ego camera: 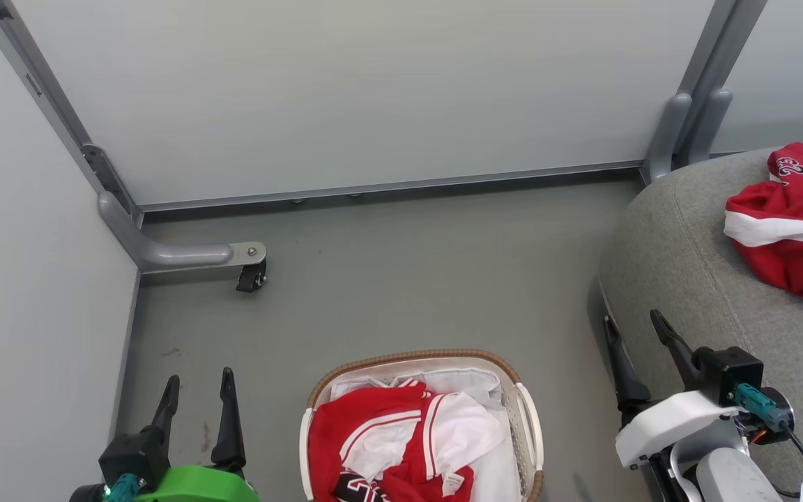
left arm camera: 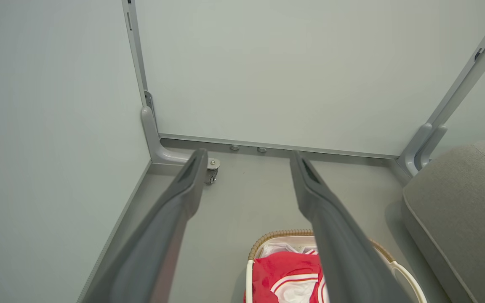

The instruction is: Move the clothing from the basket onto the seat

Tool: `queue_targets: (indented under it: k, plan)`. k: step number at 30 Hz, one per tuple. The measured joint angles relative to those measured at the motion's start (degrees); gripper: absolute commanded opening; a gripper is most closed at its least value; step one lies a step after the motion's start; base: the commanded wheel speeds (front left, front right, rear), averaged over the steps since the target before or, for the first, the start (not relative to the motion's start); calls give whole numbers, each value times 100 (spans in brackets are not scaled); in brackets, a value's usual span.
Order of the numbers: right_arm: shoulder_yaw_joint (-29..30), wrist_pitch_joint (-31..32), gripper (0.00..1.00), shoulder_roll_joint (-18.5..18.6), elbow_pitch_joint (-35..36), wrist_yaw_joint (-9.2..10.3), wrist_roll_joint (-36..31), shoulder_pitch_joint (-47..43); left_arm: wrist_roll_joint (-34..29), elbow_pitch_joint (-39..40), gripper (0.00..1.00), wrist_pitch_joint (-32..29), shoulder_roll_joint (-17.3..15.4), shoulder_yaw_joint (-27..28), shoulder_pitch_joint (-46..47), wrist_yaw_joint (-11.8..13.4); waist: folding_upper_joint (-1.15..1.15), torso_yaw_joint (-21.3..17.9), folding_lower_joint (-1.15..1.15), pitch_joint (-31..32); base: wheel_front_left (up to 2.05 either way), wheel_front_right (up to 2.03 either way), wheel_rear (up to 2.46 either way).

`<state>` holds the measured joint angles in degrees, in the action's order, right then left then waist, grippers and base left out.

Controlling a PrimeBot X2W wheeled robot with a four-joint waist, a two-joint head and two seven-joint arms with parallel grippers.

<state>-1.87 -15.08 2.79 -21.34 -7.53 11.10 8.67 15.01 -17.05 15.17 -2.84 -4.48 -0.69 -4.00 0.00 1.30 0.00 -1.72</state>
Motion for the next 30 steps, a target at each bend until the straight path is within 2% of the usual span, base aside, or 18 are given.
queue_targets:
  k: [19, 30]
  plan:
    - [-18, 0, 100, 0, 44, 1, 30, 7, -100, -178, 100, 0, 0, -247, 87, -63, 0, -54, 0, -118, 0, 0, 0]
    - [158, 0, 100, 0, 232, 0, -46, 275, -448, -1022, 100, 0, 2, -780, 1158, -207, 0, -152, 0, -554, 0, 0, 0]
